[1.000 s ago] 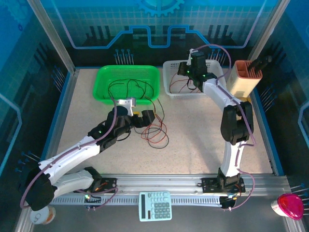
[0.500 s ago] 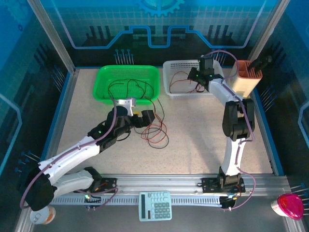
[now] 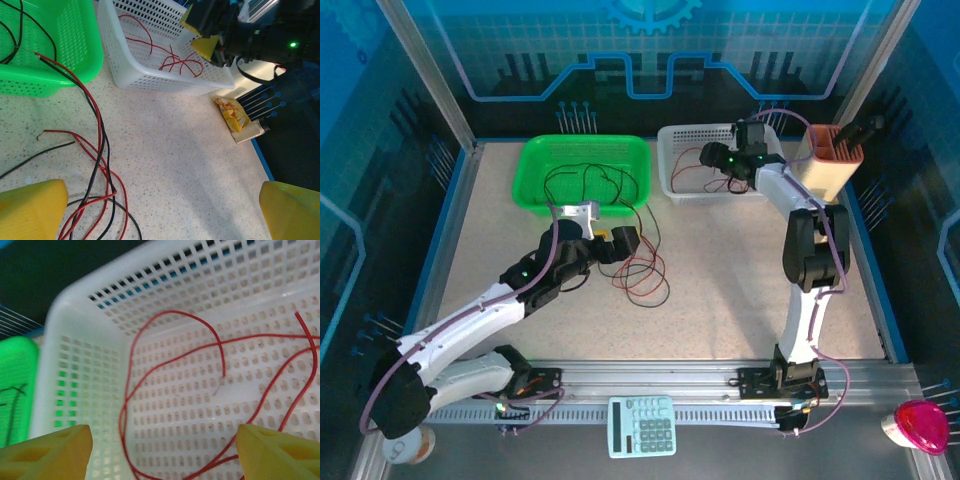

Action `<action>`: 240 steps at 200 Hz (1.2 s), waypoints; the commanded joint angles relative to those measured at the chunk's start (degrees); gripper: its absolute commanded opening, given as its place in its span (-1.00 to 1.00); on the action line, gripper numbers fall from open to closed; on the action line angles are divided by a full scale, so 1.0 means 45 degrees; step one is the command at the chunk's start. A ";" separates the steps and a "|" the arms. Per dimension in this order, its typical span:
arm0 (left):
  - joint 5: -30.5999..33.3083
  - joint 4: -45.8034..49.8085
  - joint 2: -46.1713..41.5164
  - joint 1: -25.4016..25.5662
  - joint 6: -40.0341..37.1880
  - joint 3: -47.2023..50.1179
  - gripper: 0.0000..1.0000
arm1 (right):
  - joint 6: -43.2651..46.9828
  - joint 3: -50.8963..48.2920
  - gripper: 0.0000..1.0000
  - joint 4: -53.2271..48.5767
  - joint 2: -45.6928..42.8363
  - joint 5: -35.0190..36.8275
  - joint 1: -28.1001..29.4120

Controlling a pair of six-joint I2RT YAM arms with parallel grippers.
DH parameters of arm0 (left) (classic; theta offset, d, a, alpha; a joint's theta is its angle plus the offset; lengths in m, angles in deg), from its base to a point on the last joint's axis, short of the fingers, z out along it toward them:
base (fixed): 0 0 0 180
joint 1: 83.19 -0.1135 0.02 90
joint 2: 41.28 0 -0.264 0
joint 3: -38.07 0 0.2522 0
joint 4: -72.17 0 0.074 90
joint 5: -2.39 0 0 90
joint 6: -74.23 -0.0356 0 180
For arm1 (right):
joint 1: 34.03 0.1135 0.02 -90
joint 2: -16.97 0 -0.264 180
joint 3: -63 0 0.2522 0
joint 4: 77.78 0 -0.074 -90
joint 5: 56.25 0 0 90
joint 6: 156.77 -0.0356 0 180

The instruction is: Untangle the cables

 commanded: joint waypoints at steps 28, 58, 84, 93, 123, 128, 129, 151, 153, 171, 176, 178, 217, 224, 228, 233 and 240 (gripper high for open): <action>0.0680 0.0303 -0.0129 0.0099 0.0045 -0.0338 0.98 | -0.0029 -0.0145 0.55 0.0836 -0.2398 -0.1005 0.0342; 0.2090 0.1817 0.0179 0.0059 0.0158 -0.1299 0.99 | -0.0098 -0.1123 0.54 0.1124 -0.3518 -0.1319 0.0981; 0.2762 0.3185 0.0714 -0.0166 0.0234 -0.2111 0.98 | 0.0017 -0.2617 0.54 0.1370 -0.4592 -0.1490 0.1857; 0.2745 0.3421 0.0874 -0.0297 0.0312 -0.2229 0.98 | 0.0002 -0.3286 0.53 0.1492 -0.4972 -0.1478 0.2226; 0.2066 0.3746 0.1292 -0.1013 0.0762 -0.2206 0.98 | -0.0233 -0.5589 0.53 0.2242 -0.5810 -0.1695 0.3501; 0.2014 0.3797 0.1327 -0.1101 0.0835 -0.2184 0.98 | -0.0215 -0.5899 0.53 0.2316 -0.5851 -0.1752 0.3715; 0.2009 0.3810 0.1340 -0.1116 0.0848 -0.2184 0.98 | -0.0205 -0.5950 0.53 0.2323 -0.5862 -0.1751 0.3780; 0.1796 0.3842 0.1232 -0.1341 0.0984 -0.1938 0.99 | -0.0144 -0.7185 0.52 0.2330 -0.5933 -0.0995 0.4613; 0.1792 0.3842 0.1210 -0.1345 0.0980 -0.1908 0.99 | -0.0158 -0.7259 0.51 0.2320 -0.5932 -0.0892 0.4657; 0.1705 0.3822 0.1046 -0.1405 0.0998 -0.1718 0.98 | -0.0431 -0.7924 0.45 0.2119 -0.5712 -0.0154 0.4866; 0.1660 0.3841 0.1004 -0.1428 0.0998 -0.1682 0.98 | -0.0527 -0.8020 0.43 0.2017 -0.5617 -0.0037 0.4879; 0.1641 0.3841 0.0992 -0.1450 0.0998 -0.1668 0.99 | -0.0571 -0.8039 0.42 0.1988 -0.5570 0.0032 0.4894; 0.1386 0.3920 0.0928 -0.1485 0.1105 -0.1375 0.98 | -0.0910 -0.7712 0.18 0.1345 -0.4190 0.0527 0.5181; 0.1360 0.3901 0.0904 -0.1488 0.1149 -0.1345 0.98 | -0.0935 -0.7540 0.14 0.1219 -0.3918 0.0639 0.5276; 0.1334 0.3900 0.0896 -0.1493 0.1166 -0.1312 0.98 | -0.0954 -0.7428 0.12 0.1139 -0.3757 0.0674 0.5309; 0.1312 0.3882 0.0884 -0.1504 0.1184 -0.1276 0.98 | -0.0984 -0.7304 0.08 0.1069 -0.3566 0.0708 0.5365; 0.1273 0.3844 0.0870 -0.1507 0.1204 -0.1257 0.99 | -0.1047 -0.7173 0.03 0.1004 -0.3305 0.0716 0.5432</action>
